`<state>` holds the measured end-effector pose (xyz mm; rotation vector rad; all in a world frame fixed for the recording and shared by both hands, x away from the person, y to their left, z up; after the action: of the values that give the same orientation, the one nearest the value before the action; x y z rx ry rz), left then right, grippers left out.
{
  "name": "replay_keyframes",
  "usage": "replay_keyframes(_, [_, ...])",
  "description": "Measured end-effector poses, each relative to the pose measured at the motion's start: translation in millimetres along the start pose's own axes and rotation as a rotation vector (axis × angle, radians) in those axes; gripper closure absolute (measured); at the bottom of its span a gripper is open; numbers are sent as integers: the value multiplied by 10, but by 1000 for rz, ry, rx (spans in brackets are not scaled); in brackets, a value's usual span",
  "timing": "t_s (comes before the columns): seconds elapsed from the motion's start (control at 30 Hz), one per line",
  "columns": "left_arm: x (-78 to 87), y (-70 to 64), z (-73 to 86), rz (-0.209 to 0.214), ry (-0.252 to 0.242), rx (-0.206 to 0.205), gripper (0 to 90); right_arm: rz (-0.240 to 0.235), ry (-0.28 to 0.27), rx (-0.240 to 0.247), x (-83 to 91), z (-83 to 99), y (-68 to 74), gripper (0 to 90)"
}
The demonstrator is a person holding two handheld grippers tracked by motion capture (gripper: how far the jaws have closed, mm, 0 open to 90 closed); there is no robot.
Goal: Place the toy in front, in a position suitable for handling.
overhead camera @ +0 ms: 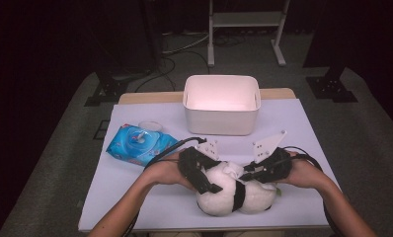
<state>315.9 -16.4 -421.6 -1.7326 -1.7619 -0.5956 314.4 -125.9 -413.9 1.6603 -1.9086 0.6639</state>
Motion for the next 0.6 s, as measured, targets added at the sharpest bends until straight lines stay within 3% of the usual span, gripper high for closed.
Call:
replay_keyframes(0.33, [9,-25,2,-8,7,-19,146,45,-20,-45,234,156,-49,766])
replay_keyframes(0.6, [11,-28,1,-6,11,-24,145,94,-24,-115,427,446,-159,766])
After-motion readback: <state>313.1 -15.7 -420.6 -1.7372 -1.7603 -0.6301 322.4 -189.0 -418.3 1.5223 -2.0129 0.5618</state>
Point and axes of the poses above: each handheld gripper's, and its own axes: x roughly backward along the jaws, z roughly out of its underside, y roughly to its left, the point moved 10 cm from there along -x, roughly forward along the jaws, and after that the axes turned 6 degrees about -y, right-handed, at the moved point
